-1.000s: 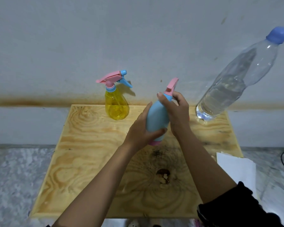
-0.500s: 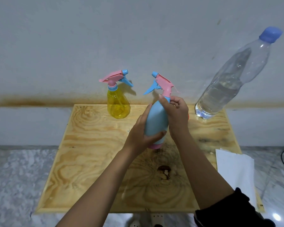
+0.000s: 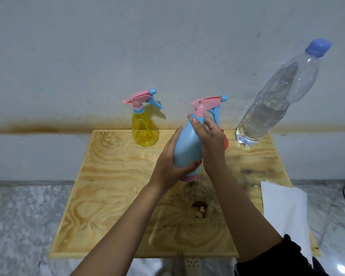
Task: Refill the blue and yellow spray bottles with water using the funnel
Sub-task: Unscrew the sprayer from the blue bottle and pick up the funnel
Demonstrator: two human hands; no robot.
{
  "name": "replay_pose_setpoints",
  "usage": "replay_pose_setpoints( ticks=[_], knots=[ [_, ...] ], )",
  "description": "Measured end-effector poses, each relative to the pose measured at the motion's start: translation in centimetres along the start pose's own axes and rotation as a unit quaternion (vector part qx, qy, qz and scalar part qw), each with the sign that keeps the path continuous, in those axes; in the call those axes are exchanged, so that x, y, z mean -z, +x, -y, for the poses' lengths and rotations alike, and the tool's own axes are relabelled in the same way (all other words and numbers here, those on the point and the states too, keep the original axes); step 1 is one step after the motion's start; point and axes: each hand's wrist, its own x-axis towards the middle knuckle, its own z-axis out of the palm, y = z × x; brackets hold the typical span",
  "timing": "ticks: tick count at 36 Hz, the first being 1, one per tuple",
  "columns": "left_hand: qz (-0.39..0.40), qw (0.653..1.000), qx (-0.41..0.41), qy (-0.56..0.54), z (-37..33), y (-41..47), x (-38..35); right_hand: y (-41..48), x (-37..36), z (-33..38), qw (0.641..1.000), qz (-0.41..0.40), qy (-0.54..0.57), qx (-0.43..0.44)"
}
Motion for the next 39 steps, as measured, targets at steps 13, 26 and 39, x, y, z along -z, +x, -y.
replay_pose_setpoints(
  ticks=[13, 26, 39],
  knots=[
    [-0.016, 0.999, 0.035, 0.036, 2.2, -1.7, 0.6, 1.6, -0.5, 2.9, 0.995, -0.001, 0.075, 0.063],
    [-0.113, 0.990, 0.087, 0.004, 4.7, -3.3, 2.0, 4.2, 1.8, 6.4, 0.994, 0.026, -0.013, 0.106],
    [-0.148, 0.984, 0.085, 0.045, 6.8, -4.0, 0.8, -0.4, 3.5, -11.4, 0.920, 0.122, -0.370, -0.034]
  ],
)
